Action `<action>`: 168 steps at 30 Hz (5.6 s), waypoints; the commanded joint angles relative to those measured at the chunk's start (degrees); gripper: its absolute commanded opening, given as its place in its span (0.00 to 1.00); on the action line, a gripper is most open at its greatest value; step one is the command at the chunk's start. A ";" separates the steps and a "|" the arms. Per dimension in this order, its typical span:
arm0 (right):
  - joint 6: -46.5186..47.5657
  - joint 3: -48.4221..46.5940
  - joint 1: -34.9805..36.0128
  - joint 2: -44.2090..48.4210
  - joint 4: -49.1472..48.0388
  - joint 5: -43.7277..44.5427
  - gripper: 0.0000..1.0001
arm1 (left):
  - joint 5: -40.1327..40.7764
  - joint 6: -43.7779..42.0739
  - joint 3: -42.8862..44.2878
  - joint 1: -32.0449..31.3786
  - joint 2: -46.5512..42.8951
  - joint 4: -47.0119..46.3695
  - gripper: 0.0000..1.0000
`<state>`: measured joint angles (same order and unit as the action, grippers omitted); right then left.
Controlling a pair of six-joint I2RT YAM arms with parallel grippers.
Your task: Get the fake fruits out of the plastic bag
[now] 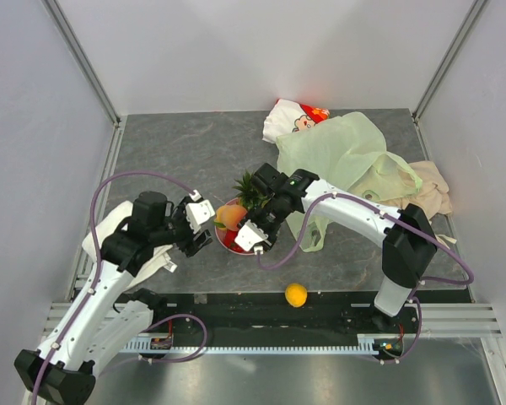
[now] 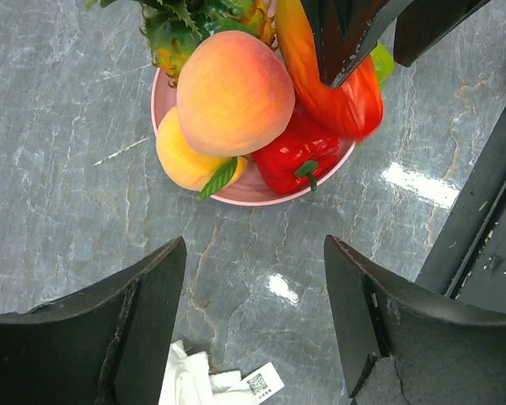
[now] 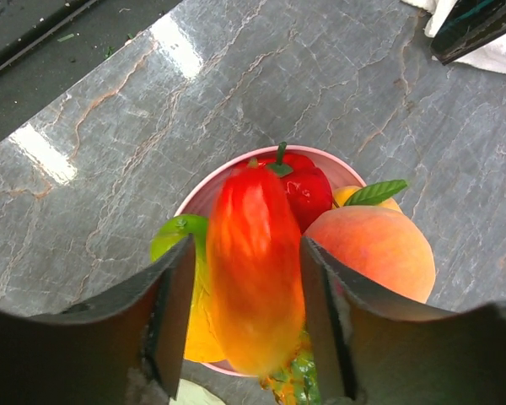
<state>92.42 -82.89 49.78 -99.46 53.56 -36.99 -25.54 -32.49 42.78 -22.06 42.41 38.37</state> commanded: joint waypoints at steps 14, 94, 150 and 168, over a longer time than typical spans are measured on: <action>1.53 1.77 0.32 0.85 -1.79 -0.01 0.66 | -0.92 1.82 2.57 0.88 0.57 -1.72 0.74; -91.10 1.42 -48.29 12.89 -25.35 8.43 0.98 | 18.78 37.76 22.26 -21.53 34.40 0.22 0.02; -35.28 13.81 -12.96 21.85 -14.96 -12.14 0.78 | 0.84 24.14 23.83 -24.25 30.01 -0.22 0.02; -23.70 16.45 -10.49 23.52 -11.99 1.75 0.33 | 9.27 16.23 39.38 -17.06 27.82 6.91 0.67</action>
<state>59.55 -68.34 39.18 -77.54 37.65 -40.58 -21.06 -10.96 72.51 -43.00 74.65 47.11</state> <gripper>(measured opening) 0.513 0.539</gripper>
